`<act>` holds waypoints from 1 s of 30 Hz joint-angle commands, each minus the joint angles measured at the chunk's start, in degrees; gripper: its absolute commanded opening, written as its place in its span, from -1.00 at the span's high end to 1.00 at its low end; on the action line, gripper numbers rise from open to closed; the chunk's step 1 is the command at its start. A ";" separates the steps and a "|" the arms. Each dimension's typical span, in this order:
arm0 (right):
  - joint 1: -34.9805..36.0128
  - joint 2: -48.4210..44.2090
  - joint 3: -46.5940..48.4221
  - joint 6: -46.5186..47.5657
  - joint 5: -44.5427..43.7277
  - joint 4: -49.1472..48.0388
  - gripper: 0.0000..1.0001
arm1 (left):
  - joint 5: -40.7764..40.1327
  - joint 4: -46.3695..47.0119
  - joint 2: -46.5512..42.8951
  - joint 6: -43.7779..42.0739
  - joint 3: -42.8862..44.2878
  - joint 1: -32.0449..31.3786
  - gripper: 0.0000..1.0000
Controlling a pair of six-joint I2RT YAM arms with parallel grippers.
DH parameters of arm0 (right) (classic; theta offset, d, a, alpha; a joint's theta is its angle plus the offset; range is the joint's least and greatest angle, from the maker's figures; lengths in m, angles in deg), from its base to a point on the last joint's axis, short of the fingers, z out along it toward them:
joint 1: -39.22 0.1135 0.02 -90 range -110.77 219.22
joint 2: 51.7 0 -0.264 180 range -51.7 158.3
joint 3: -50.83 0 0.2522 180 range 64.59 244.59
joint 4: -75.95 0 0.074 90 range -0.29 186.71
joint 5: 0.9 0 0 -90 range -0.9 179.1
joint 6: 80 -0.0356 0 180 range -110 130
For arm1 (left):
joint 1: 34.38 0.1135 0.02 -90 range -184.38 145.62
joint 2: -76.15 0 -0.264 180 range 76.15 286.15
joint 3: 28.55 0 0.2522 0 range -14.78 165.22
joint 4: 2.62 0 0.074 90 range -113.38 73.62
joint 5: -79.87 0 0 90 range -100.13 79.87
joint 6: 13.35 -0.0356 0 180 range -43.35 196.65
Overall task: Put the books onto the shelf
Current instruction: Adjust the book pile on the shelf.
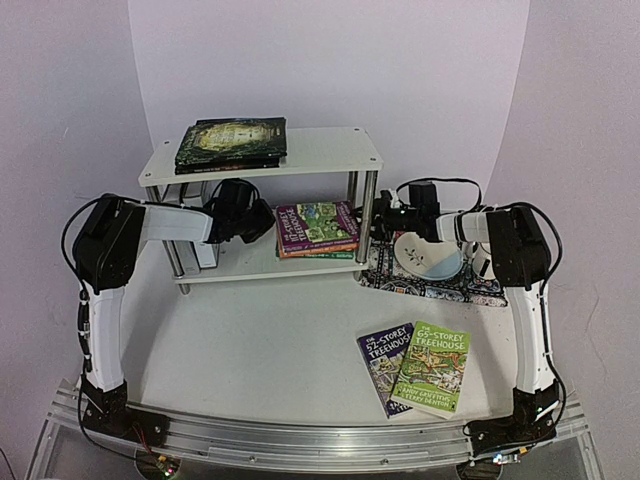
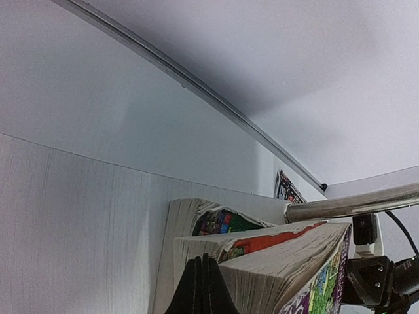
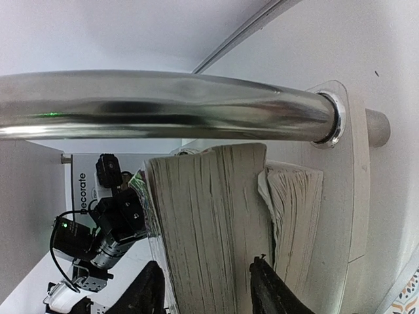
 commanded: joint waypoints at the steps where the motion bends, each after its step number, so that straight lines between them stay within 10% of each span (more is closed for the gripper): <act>1: 0.21 -4.05 0.59 1.20 0.59 0.12 -0.16 | 1.10 0.75 -4.25 0.12 -0.55 0.06 0.98; 14: 0.14 -8.53 -2.78 8.96 1.24 7.32 -0.56 | 1.22 -0.80 -8.92 0.14 -5.71 -0.17 0.88; 30: 0.16 -9.59 -2.94 12.49 1.87 12.05 -0.27 | -0.76 -8.87 -8.61 -0.76 -6.37 -2.64 1.00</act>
